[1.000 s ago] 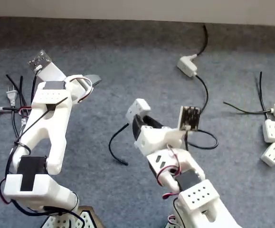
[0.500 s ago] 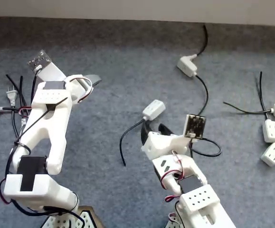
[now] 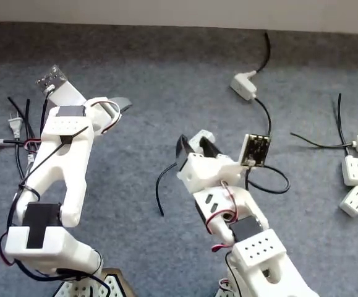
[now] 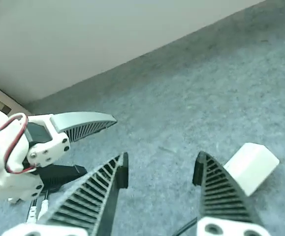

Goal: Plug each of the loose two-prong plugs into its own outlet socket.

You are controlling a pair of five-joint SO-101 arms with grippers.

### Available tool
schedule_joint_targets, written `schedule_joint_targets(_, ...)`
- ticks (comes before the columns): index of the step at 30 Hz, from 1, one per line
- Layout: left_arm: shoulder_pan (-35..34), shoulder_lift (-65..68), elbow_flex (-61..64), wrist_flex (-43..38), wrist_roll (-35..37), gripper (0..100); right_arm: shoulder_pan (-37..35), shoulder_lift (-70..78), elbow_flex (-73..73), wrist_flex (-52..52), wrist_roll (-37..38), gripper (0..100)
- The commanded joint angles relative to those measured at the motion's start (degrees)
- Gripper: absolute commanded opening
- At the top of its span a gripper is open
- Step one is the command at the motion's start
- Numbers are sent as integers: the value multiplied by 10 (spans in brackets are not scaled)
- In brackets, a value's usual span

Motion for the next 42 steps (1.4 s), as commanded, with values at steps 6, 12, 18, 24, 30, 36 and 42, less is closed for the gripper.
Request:
schedule_joint_targets(6, -7, -1, -2, -12, 1, 415, -4, 348, -98, -189, 0, 216)
schedule_joint_targets(12, -6, -1, 2, -33, 1, 415, 58, 523, -213, -203, -5, 216)
schedule_joint_targets(18, -5, -1, 2, -33, 1, 415, 76, 596, -270, -191, -5, 216)
schedule_joint_targets(24, -5, -1, 2, -33, 1, 415, 104, 538, -269, -67, -5, 216)
schedule_joint_targets(30, -6, -1, 2, -33, 1, 415, 110, 500, -268, 9, -5, 216)
schedule_joint_targets(36, -7, -1, 1, -33, 1, 415, 111, 495, -270, 10, -5, 216)
schedule_joint_targets(42, -22, -7, -7, -31, 1, 415, 124, 495, -268, -25, -4, 216)
